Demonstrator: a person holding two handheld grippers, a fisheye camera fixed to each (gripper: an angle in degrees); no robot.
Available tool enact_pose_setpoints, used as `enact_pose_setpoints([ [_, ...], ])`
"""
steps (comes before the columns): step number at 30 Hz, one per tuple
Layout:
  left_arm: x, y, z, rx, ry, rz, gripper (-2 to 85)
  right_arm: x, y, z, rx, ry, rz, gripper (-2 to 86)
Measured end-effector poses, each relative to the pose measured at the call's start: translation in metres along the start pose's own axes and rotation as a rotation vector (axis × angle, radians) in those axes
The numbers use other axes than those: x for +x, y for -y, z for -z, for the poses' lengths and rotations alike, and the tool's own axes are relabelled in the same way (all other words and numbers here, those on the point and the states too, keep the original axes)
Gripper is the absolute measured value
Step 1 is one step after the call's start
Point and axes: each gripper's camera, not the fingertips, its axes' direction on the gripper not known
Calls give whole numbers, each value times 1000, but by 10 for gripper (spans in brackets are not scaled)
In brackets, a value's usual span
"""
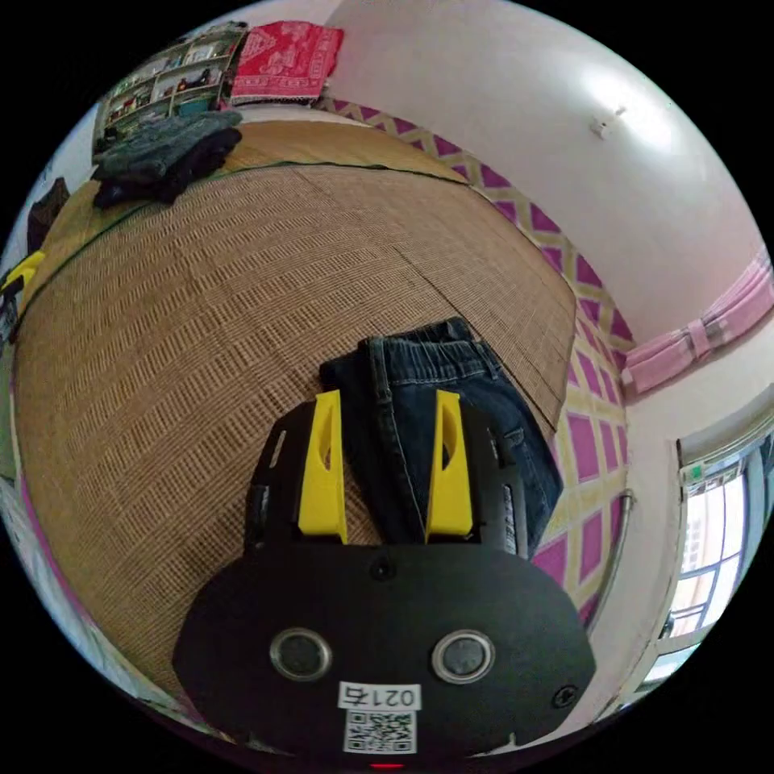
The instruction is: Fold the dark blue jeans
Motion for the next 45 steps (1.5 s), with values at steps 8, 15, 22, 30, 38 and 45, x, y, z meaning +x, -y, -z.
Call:
enact_pose_setpoints([
  [8,23,-31,-31,-93,-98,73,62,-33,16,-31,-31,-70,37,97],
  [15,25,-55,-50,-202,-139,161,64,-4,2,22,24,38,-238,62],
  [22,38,-73,-52,-191,-217,99,56,-83,-33,126,140,278,-110,63],
  [30,59,-109,-23,-86,-346,150,50,-275,-36,134,24,347,173,66],
  [38,64,-142,-6,-73,-329,190,47,-256,-88,159,144,411,65,139],
  [45,86,-157,-8,-66,-336,193,46,-255,-95,120,80,324,-29,120],
])
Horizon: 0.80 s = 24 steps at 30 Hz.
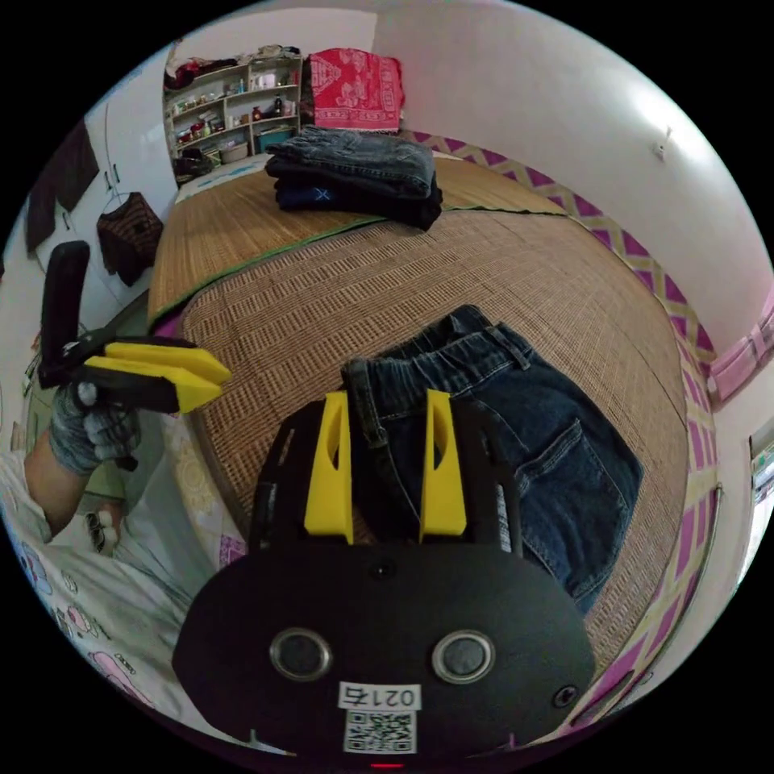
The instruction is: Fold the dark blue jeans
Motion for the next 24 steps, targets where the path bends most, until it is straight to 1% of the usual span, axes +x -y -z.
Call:
enact_pose_setpoints([
  [2,5,-3,0,5,11,-3,46,29,-12,14,64,77,-99,71],
  [3,7,-5,-1,8,14,-3,46,39,-16,20,81,105,-122,67],
  [5,10,-8,-3,7,18,-2,45,85,-38,55,187,221,-213,56],
  [6,11,-10,-6,7,21,2,45,98,-45,67,223,238,-236,55],
  [7,11,-11,-10,6,16,9,44,126,-64,93,302,253,-284,55],
  [9,13,-12,-19,0,-3,21,43,168,-99,136,406,235,-368,54],
  [11,16,-13,-29,-4,-15,26,43,223,-159,187,531,201,-492,55],
  [12,20,-14,-37,-12,-18,22,43,237,-176,198,553,189,-529,55],
  [14,27,-14,-49,-27,-19,13,42,288,-245,230,602,124,-682,55],
  [18,43,-13,-78,-61,-35,4,41,359,-348,235,584,40,-928,56],
  [19,49,-13,-86,-69,-37,0,41,379,-382,222,541,35,-1014,56],
  [21,58,-12,-97,-81,-39,-7,41,406,-430,193,463,82,-1117,56],
  [23,68,-11,-106,-93,-39,-22,41,428,-484,150,360,231,-1261,57],
  [24,75,-11,-112,-99,-35,-32,41,429,-494,148,400,269,-1268,57],
])
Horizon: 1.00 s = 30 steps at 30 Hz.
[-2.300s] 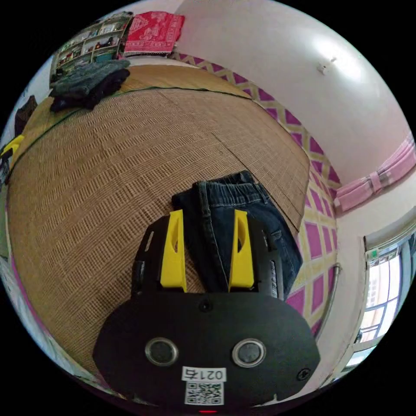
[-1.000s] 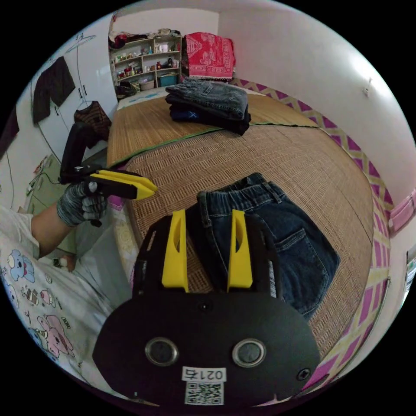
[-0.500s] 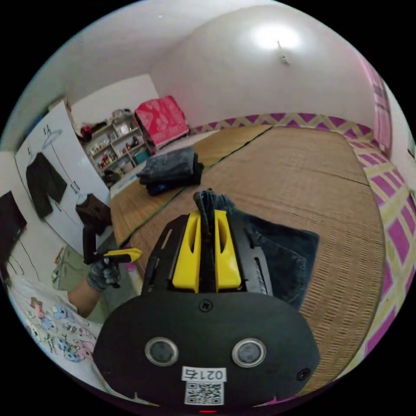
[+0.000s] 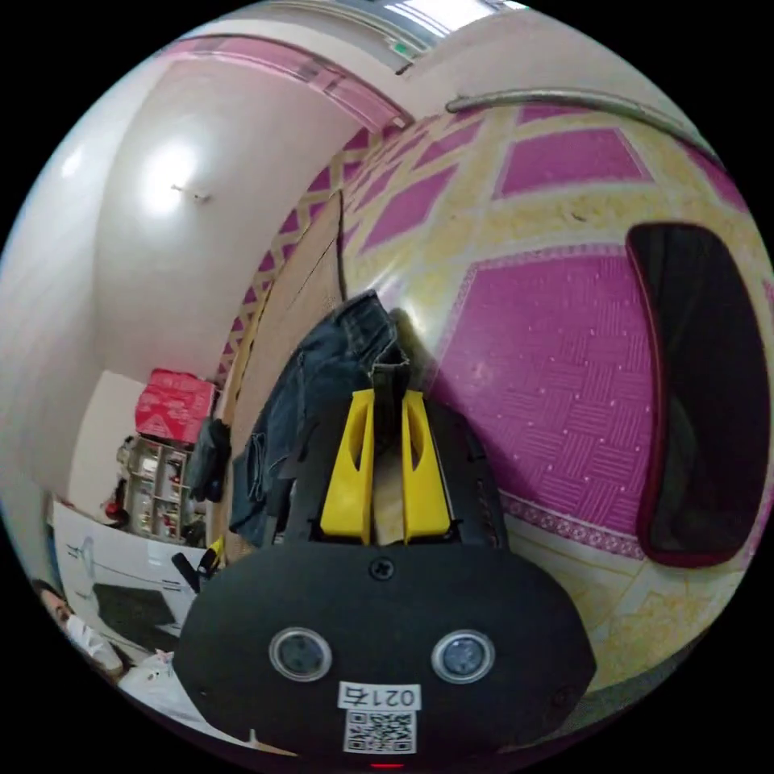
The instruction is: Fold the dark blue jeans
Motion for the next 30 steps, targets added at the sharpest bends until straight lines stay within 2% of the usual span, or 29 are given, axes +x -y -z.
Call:
enact_pose_setpoints([
  [1,7,1,-5,-8,4,-10,41,9,-2,9,34,93,-10,57],
  [5,28,7,-21,-24,1,-54,41,-14,-5,27,21,-56,76,55],
  [11,83,23,-75,-122,-49,-231,47,17,-14,32,-18,41,-2,64],
  [13,114,30,-104,-156,-25,-344,62,5,-24,51,78,-47,40,77],
  [14,122,31,-111,-159,-13,-374,66,-18,-32,62,151,-170,128,84],
  [17,161,40,-147,-159,57,-521,88,-83,-55,55,206,-336,436,87],
  [19,186,46,-179,-179,131,-614,103,-117,-69,34,192,-364,623,89],
  [22,201,53,-218,-249,183,-631,116,-157,-88,-11,130,-382,872,90],
  [26,208,58,-243,-294,217,-607,116,-180,-95,-61,47,-350,1004,86],
  [30,220,60,-255,-323,275,-643,110,-182,-92,-95,-47,-373,1018,85],
])
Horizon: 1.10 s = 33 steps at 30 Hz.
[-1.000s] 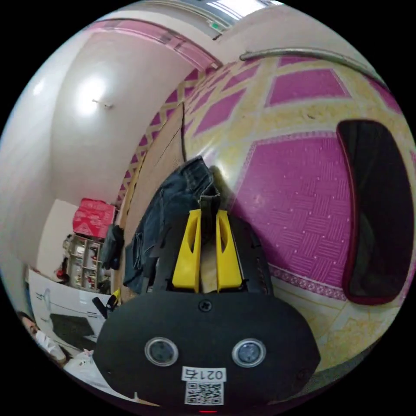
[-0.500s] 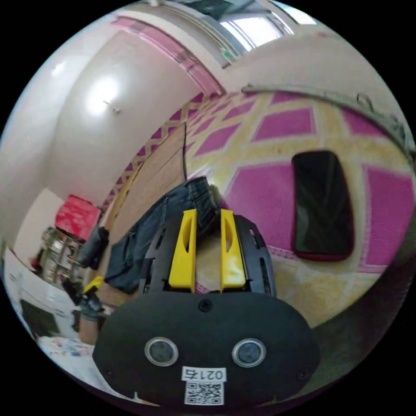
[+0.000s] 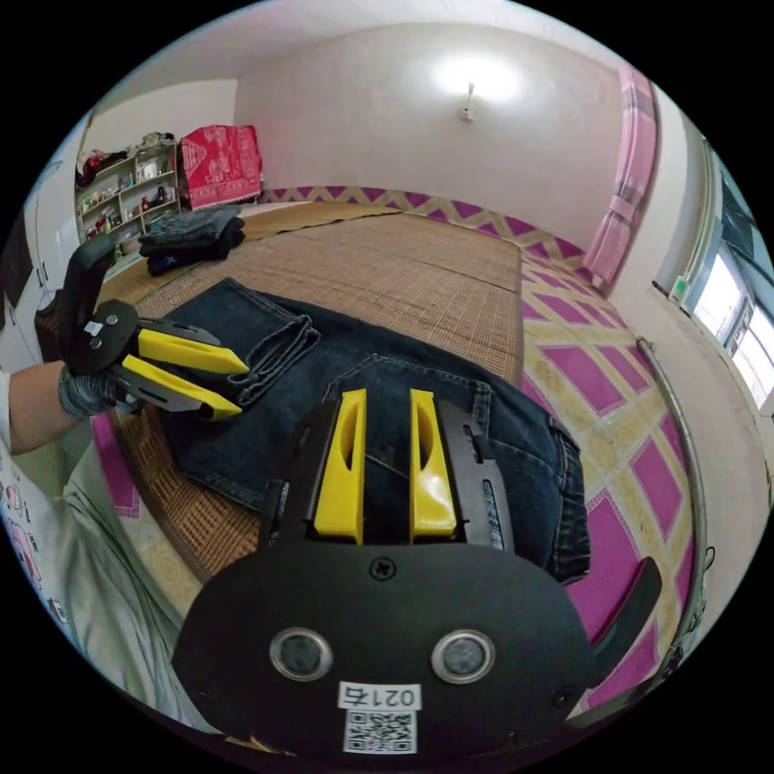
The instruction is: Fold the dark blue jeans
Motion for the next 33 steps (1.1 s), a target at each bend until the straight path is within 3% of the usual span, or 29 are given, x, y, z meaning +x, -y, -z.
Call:
enact_pose_setpoints([
  [6,8,6,-1,-20,146,-38,86,9,7,-23,-98,52,-62,83],
  [11,-21,1,20,47,40,54,43,17,13,-31,-143,82,-112,78],
  [13,-55,-13,54,189,-53,181,38,17,14,-31,-142,84,-117,77],
  [17,-118,-49,134,364,-45,295,34,18,17,-32,-146,88,-124,74],
  [23,-239,-163,272,471,221,500,25,27,20,-31,-141,121,-172,62],
  [25,-284,-226,302,455,326,658,22,30,21,-31,-140,130,-194,59],
  [27,-316,-274,312,437,393,777,19,32,22,-31,-139,139,-211,57],
  [33,-394,-377,286,286,375,1065,-7,33,27,-31,-148,143,-226,55],
])
